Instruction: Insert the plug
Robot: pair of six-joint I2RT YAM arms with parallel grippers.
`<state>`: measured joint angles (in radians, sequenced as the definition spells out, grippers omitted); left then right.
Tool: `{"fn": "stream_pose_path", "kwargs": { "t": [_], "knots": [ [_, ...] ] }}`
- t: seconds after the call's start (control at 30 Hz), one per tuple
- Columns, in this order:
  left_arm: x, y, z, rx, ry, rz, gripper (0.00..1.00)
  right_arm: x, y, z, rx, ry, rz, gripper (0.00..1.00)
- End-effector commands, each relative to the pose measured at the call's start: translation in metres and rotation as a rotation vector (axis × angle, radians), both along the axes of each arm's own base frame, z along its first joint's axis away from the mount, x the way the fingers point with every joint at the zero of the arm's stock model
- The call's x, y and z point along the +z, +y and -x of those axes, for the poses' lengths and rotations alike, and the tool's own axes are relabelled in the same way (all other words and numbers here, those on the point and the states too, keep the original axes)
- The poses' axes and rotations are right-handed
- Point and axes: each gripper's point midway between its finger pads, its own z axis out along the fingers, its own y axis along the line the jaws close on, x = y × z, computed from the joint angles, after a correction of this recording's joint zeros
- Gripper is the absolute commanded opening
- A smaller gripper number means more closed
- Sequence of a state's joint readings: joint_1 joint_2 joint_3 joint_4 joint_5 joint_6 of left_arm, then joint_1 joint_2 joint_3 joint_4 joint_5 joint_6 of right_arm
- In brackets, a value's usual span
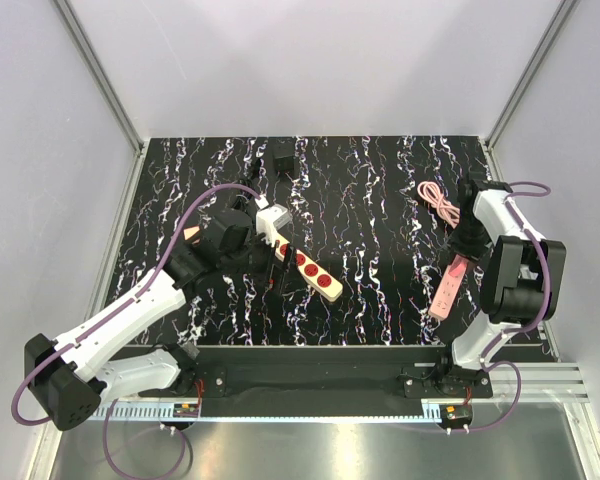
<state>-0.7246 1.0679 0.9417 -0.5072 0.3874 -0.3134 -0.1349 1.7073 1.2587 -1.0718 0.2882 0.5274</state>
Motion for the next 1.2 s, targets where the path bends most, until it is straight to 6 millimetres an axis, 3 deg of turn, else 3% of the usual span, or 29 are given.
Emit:
{"fn": "stream_pose_path", "kwargs": {
  "t": [0.0, 0.2, 0.37, 0.57, 1.17],
  "knots": [
    [0.012, 0.000, -0.005, 0.008, -0.059, 0.020, 0.95, 0.002, -0.005, -0.001, 0.009, 0.018, 0.014, 0.53],
    [0.013, -0.001, -0.005, 0.005, -0.060, 0.022, 0.95, -0.008, -0.004, 0.005, 0.010, 0.024, 0.016, 0.46],
    [0.012, -0.001, -0.004, 0.003, -0.060, 0.022, 0.95, -0.022, -0.005, 0.015, 0.032, 0.061, 0.019, 0.26],
    [0.014, -0.001, -0.005, 0.006, -0.061, 0.025, 0.95, -0.015, -0.016, 0.034, 0.034, 0.098, 0.096, 0.01],
    [0.016, 0.001, -0.004, 0.007, -0.070, 0.031, 0.95, -0.044, 0.002, 0.033, 0.032, 0.094, 0.021, 0.00]
  ]
}}
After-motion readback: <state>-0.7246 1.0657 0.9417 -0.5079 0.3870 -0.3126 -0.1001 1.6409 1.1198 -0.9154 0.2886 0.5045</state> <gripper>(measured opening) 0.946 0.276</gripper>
